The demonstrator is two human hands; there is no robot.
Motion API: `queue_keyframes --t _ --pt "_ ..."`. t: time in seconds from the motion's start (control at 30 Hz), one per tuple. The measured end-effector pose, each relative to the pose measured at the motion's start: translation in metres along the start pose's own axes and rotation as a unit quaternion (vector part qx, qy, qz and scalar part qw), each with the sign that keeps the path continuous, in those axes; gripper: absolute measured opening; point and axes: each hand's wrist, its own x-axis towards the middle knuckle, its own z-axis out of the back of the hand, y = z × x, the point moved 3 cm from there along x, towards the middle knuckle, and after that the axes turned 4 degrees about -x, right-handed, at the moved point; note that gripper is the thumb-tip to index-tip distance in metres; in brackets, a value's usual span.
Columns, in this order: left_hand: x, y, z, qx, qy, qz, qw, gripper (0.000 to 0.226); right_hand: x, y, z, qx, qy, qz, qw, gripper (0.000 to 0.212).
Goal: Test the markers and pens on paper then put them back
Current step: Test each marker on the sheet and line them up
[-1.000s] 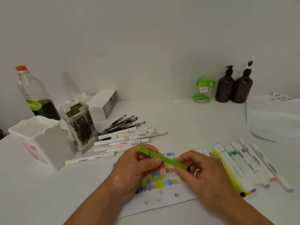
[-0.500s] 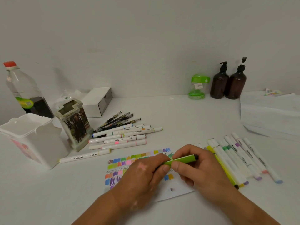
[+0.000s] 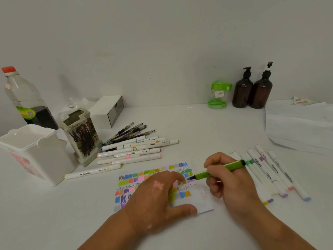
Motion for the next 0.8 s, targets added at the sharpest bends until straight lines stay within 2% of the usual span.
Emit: queue_keyframes --t 0.1,0.2,0.23,0.33,0.5,0.8 --pt "0.000 0.006 -0.006 0.043 0.026 0.027 0.998 0.093 0.000 -0.003 0.000 -0.017 0.016 -0.021 1.000 0.019" --pt "0.001 0.007 -0.005 0.079 0.017 0.022 0.996 0.095 -0.003 -0.004 -0.006 -0.090 0.039 -0.033 0.995 0.010" --pt "0.001 0.008 -0.004 0.083 0.017 0.021 0.996 0.094 -0.003 -0.004 -0.007 -0.120 0.042 -0.034 0.991 0.006" --pt "0.001 0.012 0.000 0.070 0.017 0.026 0.997 0.084 -0.003 -0.008 -0.006 -0.195 0.043 -0.031 0.979 0.019" --pt "0.002 0.016 0.004 0.053 0.012 0.035 0.998 0.064 -0.005 -0.012 -0.009 -0.283 0.061 -0.031 0.957 0.012" --pt "0.003 0.019 0.003 0.052 0.017 0.039 0.998 0.063 -0.004 -0.015 -0.010 -0.316 0.048 -0.019 0.947 0.008"
